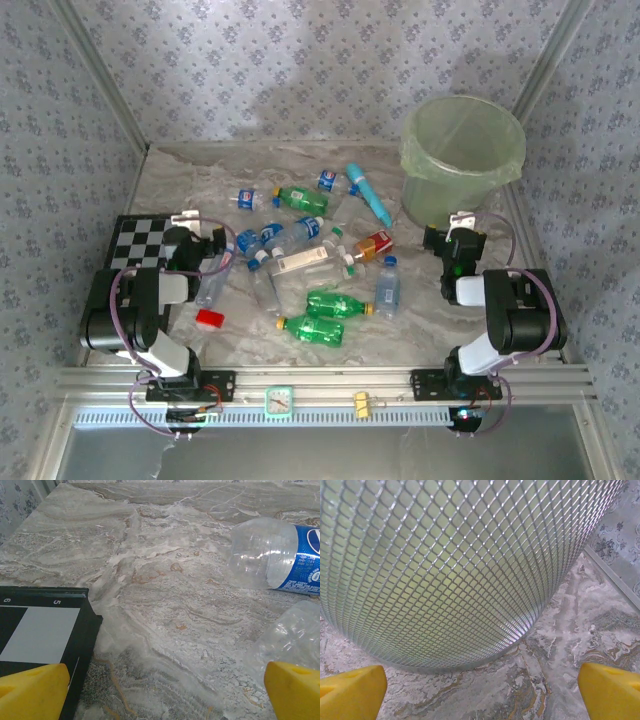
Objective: Put the plastic bottles in the bin
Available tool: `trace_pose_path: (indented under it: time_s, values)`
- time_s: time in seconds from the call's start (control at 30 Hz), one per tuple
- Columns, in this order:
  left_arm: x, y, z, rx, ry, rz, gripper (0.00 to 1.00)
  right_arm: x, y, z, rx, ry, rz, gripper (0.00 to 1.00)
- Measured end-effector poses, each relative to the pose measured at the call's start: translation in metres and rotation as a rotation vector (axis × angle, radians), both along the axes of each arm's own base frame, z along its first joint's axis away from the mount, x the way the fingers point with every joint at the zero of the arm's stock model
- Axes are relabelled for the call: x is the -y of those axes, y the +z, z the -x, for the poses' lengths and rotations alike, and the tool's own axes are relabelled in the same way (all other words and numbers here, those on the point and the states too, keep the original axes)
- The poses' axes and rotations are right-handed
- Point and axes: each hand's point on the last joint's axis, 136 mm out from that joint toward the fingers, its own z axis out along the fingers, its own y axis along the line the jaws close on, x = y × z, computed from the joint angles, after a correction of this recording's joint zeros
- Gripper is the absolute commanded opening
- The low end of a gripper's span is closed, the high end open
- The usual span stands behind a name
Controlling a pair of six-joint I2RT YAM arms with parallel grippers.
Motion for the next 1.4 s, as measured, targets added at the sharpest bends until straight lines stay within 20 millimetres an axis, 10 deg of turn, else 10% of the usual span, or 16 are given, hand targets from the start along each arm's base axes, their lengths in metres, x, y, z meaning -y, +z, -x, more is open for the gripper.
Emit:
trace_pose_path:
  time_s: [1.17,1.4]
  values:
    - [0.001,-0.001,0.001,-0.011,0.004,-0.007,1.0,-0.004,0.001,0.001,-0.009,0.018,0.007,1.0]
    - [0.014,0.054,-0.001,0.054,0.036,-0.072,1.0,-0.011,0.066,0.0,0.066,0.002,0.018,1.0]
